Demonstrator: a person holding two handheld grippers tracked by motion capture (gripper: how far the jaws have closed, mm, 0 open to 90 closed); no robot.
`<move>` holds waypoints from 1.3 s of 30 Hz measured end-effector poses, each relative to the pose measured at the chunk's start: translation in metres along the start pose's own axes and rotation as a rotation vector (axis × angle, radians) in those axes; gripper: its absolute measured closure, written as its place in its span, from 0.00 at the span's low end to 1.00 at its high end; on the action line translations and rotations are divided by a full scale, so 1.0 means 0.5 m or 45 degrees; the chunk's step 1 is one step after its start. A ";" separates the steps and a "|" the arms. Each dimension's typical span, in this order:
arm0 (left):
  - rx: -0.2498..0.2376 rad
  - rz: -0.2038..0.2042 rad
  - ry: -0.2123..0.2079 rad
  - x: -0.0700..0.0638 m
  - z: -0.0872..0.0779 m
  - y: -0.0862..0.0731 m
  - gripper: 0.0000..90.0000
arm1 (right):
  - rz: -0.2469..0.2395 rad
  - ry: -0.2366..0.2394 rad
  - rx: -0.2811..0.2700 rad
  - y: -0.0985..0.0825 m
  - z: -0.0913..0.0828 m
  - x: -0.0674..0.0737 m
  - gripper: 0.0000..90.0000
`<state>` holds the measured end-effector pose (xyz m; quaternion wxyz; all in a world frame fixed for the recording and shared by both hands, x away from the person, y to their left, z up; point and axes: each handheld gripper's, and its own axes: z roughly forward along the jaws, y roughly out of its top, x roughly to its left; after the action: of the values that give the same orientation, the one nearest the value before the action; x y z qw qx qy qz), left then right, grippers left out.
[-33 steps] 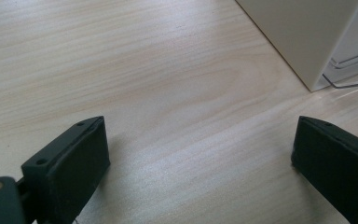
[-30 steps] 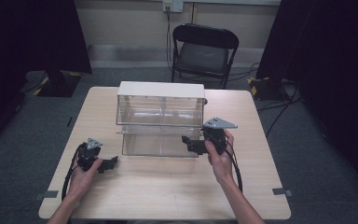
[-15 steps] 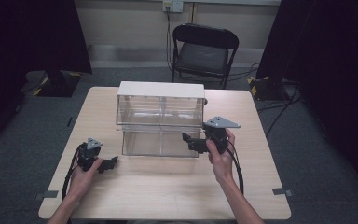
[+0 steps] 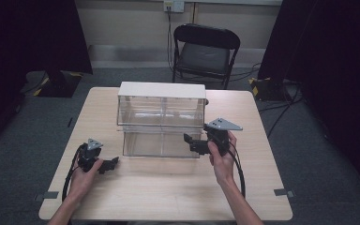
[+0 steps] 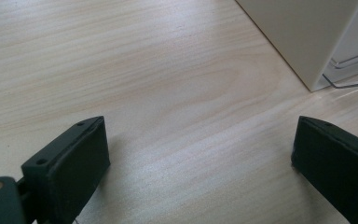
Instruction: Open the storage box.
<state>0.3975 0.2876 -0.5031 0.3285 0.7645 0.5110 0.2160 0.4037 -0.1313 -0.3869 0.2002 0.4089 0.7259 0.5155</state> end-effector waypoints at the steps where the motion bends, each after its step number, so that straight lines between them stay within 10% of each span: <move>1: 0.000 0.000 0.000 0.000 0.000 0.000 0.04 | 0.002 0.002 -0.001 0.000 0.000 0.000 0.15; 39: 0.000 -0.001 0.000 0.000 0.000 0.000 0.04 | 0.029 0.025 -0.010 -0.004 0.004 -0.005 0.14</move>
<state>0.3975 0.2876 -0.5031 0.3285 0.7644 0.5111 0.2158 0.4058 -0.1326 -0.3898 0.1889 0.4113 0.7210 0.5247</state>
